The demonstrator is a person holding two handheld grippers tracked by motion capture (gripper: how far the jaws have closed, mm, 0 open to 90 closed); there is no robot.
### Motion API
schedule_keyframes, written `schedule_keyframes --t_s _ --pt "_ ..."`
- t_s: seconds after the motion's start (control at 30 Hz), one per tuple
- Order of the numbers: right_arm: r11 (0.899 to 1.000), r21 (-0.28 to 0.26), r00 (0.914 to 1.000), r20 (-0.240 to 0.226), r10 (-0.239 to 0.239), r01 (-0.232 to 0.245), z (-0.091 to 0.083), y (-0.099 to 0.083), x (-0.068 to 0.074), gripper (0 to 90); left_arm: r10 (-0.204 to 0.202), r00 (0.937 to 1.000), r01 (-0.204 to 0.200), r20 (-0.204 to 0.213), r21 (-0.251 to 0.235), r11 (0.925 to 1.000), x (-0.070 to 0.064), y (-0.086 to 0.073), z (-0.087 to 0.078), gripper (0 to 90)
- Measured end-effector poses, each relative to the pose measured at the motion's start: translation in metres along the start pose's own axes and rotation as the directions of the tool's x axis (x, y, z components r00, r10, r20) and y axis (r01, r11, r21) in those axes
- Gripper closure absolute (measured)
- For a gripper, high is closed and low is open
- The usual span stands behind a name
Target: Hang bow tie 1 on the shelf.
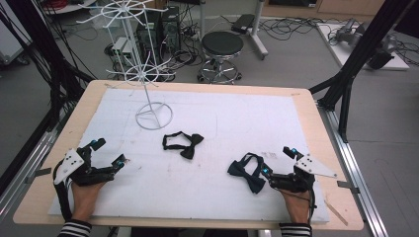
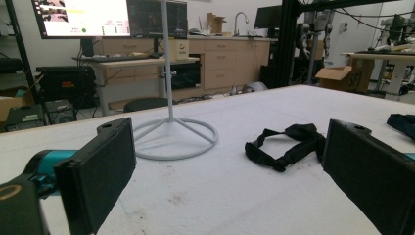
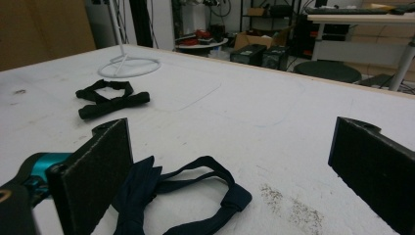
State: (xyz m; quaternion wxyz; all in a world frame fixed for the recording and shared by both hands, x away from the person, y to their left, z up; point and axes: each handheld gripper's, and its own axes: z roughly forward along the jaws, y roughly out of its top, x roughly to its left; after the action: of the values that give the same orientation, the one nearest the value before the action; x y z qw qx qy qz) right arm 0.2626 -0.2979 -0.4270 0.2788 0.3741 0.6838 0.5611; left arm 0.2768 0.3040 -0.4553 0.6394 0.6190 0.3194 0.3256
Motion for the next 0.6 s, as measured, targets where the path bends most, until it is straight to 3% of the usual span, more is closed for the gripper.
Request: schedule_keyframes --t_s 0.27,0.43,0.6 --pt "0.997 0.063 0.998 -0.052 -0.036 0.039 -0.007 0.024 0.0 1.8 0.0 1.0 0.0 0.0 0.0 1.0 -0.001 0.0 0.0 6.3" --pt "0.995 0.095 0.9952 -0.095 -0.022 0.032 -0.012 0.035 0.001 1.8 -0.001 1.0 0.001 -0.001 -0.002 1.0 -0.001 0.0 0.0 6.3" --pt "0.982 0.18 0.9934 -0.11 -0.033 0.053 -0.011 0.04 0.001 1.8 0.0 1.0 0.0 -0.001 -0.001 1.0 -0.001 0.0 0.0 6.3"
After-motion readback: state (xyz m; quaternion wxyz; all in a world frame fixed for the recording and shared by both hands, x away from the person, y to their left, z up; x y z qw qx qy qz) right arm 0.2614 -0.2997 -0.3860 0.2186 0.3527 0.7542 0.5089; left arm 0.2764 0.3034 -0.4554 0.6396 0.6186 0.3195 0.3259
